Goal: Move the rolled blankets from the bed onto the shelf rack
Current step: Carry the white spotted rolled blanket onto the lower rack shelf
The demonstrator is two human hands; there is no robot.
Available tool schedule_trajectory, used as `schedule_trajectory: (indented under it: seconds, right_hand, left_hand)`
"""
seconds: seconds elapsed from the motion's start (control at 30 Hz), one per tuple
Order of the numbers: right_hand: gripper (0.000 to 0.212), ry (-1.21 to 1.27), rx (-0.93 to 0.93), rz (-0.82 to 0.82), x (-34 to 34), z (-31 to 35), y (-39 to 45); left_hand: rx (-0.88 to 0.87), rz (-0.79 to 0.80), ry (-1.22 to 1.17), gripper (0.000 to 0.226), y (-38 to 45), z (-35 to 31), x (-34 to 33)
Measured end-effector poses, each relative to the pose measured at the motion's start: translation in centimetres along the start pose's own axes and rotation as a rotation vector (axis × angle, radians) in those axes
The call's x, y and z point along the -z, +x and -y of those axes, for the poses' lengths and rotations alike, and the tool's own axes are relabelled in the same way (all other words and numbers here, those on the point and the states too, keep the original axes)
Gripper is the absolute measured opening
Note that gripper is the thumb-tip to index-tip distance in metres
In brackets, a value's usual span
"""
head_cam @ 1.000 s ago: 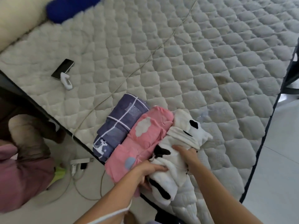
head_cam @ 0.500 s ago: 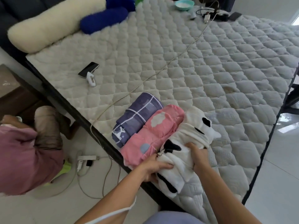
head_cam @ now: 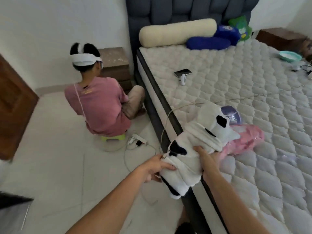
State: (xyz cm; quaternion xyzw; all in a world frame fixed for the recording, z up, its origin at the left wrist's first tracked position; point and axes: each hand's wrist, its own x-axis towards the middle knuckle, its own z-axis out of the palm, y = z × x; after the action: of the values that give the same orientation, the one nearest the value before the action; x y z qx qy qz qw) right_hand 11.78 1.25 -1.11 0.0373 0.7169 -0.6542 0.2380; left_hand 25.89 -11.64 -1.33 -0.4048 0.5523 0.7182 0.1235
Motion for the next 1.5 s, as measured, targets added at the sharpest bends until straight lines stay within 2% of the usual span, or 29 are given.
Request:
schedule_trajectory:
  seconds: [0.17,0.3,0.5,0.63,0.8,0.93,1.03,1.13,1.3,1.5]
  right_hand:
    - [0.085,-0.119,0.125,0.358,-10.3,-1.5,-6.8]
    - [0.084,-0.197,0.208,0.608,-18.9,-1.9,-11.9]
    - [0.079,-0.306,0.338,1.005,-33.0,-2.7,-19.8]
    - [0.083,-0.365,0.44,1.231,-42.6,-4.6,-24.8]
    - [0.086,-0.519,0.404,1.463,-52.9,-7.1,-29.7]
    - [0.086,-0.67,0.438,1.626,-60.1,-9.0,-32.9]
    - [0.086,-0.828,0.47,1.715,-64.0,-11.1,-35.4]
    - [0.096,-0.978,0.496,1.782,-67.9,-13.3,-38.4]
    - [0.091,-1.133,0.545,1.824,-73.5,-18.6,-43.2]
    - [0.097,-1.212,0.653,1.852,-81.8,-24.1,-49.2]
  left_hand:
    - [-0.053,-0.185,-0.231,0.066,-7.3,6.3,9.3]
    - [-0.129,-0.355,-0.372,0.069,-12.8,10.2,16.2]
    - [-0.245,-0.606,-0.618,0.061,-19.2,16.0,24.9]
    - [-0.293,-0.888,-0.786,0.069,-21.4,19.1,31.4]
    - [-0.247,-1.143,-1.064,0.06,-23.2,20.7,38.7]
    - [-0.225,-1.181,-1.211,0.053,-24.0,22.1,41.9]
    - [-0.204,-1.175,-1.323,0.061,-24.0,24.1,43.7]
    - [-0.182,-1.17,-1.42,0.059,-24.2,26.2,46.2]
    - [-0.182,-1.143,-1.558,0.052,-25.0,29.9,50.7]
    - [-0.187,-1.209,-1.653,0.044,-26.5,34.4,59.2]
